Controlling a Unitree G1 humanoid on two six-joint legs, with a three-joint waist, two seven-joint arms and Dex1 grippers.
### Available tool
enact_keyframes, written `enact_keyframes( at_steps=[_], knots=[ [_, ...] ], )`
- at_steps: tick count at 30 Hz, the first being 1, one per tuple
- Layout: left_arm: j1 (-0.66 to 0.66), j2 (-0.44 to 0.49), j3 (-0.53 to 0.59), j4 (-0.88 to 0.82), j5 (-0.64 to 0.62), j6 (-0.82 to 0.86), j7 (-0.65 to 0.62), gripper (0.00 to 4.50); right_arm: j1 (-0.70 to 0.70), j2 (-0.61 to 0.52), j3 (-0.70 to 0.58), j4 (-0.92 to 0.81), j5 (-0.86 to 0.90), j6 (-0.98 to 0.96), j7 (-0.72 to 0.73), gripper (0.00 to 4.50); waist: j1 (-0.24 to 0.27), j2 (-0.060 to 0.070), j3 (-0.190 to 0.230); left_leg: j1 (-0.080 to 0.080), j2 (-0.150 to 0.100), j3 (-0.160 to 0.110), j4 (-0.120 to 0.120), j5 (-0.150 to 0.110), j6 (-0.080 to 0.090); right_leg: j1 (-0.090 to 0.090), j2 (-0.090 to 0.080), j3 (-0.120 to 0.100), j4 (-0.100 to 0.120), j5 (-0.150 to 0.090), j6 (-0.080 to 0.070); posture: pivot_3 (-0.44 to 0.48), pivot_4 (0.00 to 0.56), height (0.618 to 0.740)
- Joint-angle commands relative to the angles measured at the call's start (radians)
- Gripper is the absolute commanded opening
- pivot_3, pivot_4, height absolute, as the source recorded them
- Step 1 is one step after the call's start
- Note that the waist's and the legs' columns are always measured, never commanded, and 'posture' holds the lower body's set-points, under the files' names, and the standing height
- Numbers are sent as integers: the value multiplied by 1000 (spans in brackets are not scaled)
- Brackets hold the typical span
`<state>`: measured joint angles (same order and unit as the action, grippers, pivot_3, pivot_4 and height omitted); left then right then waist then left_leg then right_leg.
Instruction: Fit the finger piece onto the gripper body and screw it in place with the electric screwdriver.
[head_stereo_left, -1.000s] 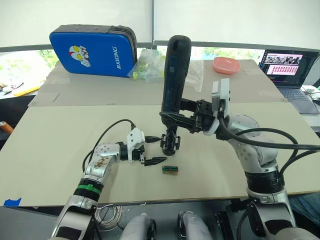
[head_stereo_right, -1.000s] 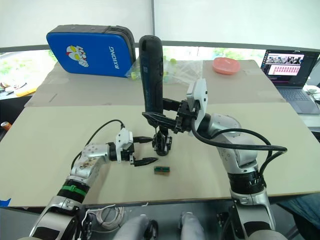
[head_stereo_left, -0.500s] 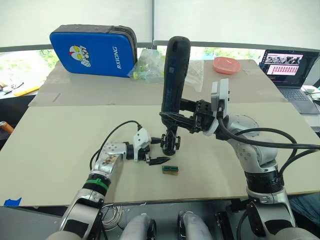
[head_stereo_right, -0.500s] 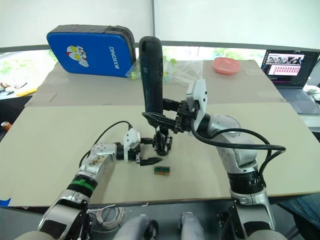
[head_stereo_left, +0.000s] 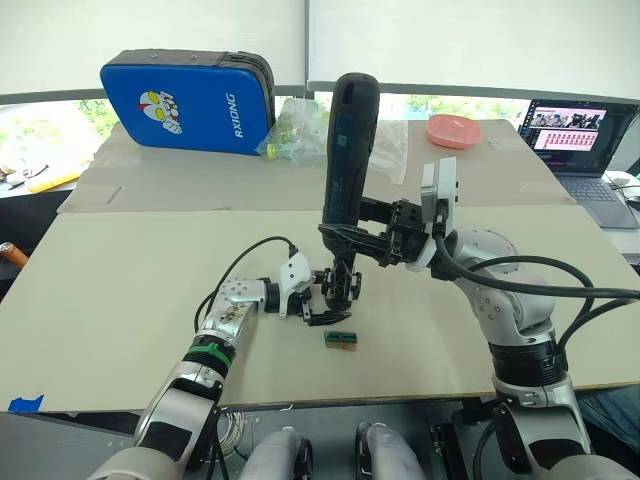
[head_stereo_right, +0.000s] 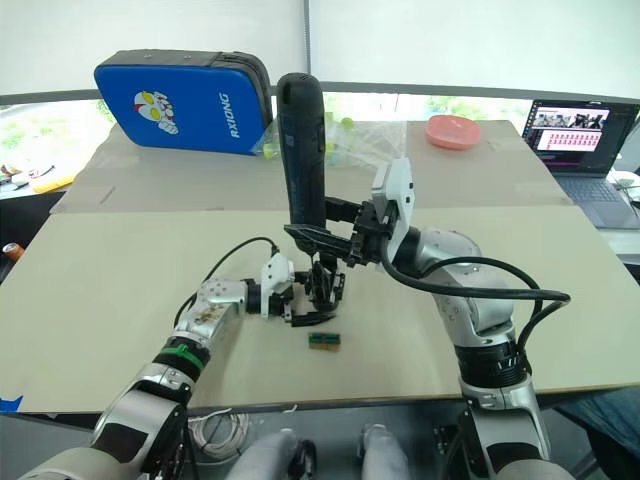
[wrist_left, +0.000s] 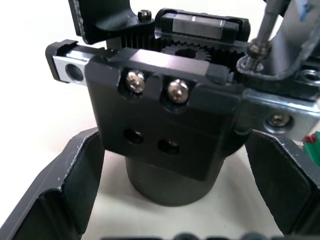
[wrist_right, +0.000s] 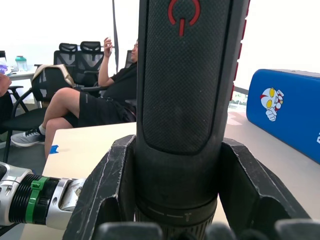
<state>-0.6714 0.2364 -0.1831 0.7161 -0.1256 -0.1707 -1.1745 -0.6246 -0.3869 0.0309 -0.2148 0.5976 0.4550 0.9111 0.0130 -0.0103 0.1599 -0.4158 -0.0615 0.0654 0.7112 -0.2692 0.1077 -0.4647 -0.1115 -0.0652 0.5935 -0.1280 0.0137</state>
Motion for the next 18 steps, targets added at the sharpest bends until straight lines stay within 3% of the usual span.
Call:
enact_keyframes(
  at_steps=[1, 18],
  knots=[
    [-14, -7, -19, 21, 27, -15, 0, 4500, -26, 0, -14, -42, 12, -21, -1, 1881, 0, 0, 0, 0, 0, 0, 0, 0, 0, 0, 0, 0, 0, 0, 0, 0, 150, 740],
    [-15, -8, -30, 60, 57, -16, 26, 4500, -16, -1, -14, -54, 16, -15, -3, 1881, 1, 0, 0, 1, 0, 0, 1, -1, 1, 1, 0, 0, 0, 0, 0, 0, 150, 740]
  ],
)
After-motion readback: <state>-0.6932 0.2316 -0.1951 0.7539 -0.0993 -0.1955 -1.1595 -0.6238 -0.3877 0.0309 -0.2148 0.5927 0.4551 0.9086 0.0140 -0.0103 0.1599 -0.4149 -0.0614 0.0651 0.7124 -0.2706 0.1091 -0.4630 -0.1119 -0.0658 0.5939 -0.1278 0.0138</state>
